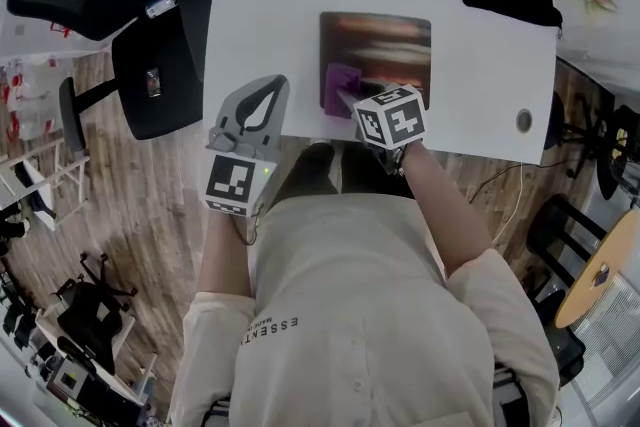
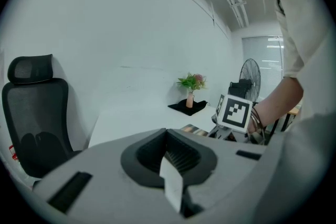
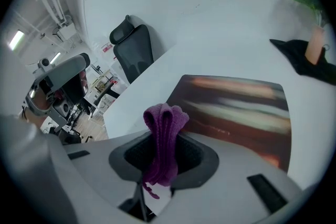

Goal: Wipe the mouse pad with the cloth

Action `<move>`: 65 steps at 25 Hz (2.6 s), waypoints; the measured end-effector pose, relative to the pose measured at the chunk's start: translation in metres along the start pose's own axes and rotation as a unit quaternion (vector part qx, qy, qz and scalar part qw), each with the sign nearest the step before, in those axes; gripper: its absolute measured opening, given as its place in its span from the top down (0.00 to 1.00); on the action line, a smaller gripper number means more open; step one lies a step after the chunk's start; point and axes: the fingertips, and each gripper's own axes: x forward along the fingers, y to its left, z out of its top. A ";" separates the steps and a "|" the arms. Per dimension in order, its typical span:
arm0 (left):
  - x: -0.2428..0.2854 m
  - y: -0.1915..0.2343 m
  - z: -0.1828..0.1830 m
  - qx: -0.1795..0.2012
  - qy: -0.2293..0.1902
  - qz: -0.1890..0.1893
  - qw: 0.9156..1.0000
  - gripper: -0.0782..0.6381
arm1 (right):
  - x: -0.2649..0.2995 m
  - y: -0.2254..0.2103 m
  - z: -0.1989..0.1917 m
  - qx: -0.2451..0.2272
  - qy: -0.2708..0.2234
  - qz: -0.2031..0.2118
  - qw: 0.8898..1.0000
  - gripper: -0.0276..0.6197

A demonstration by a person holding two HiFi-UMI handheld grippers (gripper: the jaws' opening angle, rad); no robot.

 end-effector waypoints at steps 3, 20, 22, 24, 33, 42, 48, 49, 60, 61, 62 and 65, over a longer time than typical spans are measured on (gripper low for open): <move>0.008 -0.010 0.004 0.005 0.000 -0.008 1.000 0.89 | -0.008 -0.011 -0.005 0.016 0.000 -0.005 1.000 0.80; 0.075 -0.076 0.025 0.005 -0.004 -0.037 0.999 0.89 | -0.064 -0.092 -0.037 0.045 -0.007 -0.015 0.999 0.80; 0.084 -0.085 0.028 0.008 -0.004 -0.042 0.999 0.89 | -0.071 -0.102 -0.041 0.049 -0.008 -0.018 0.999 0.80; 0.091 -0.093 0.032 0.003 -0.004 -0.045 0.999 0.89 | -0.077 -0.111 -0.045 0.050 -0.008 -0.019 0.999 0.80; 0.114 -0.123 0.038 -0.001 -0.008 -0.053 0.999 0.89 | -0.107 -0.154 -0.065 0.058 -0.008 -0.038 0.998 0.80; 0.115 -0.139 0.044 0.014 -0.016 -0.056 0.998 0.89 | -0.133 -0.171 -0.072 0.046 -0.023 -0.063 0.997 0.80; 0.097 -0.121 0.066 0.036 -0.032 -0.048 0.998 0.89 | -0.158 -0.154 -0.035 0.034 -0.089 -0.072 0.993 0.80; 0.093 -0.116 0.070 0.032 -0.038 -0.046 0.998 0.89 | -0.162 -0.150 -0.025 0.030 -0.101 -0.075 0.992 0.80; 0.056 -0.044 0.126 0.032 -0.085 -0.007 0.996 0.89 | -0.210 -0.082 0.092 -0.030 -0.259 -0.072 0.963 0.80; 0.054 -0.038 0.131 0.037 -0.084 -0.002 0.996 0.89 | -0.217 -0.077 0.103 -0.037 -0.276 -0.074 0.958 0.80; 0.052 -0.034 0.137 0.045 -0.084 0.002 0.995 0.89 | -0.223 -0.073 0.113 -0.046 -0.292 -0.080 0.952 0.80; 0.043 -0.021 0.157 0.062 -0.100 0.009 0.993 0.89 | -0.244 -0.059 0.140 -0.088 -0.335 -0.110 0.932 0.80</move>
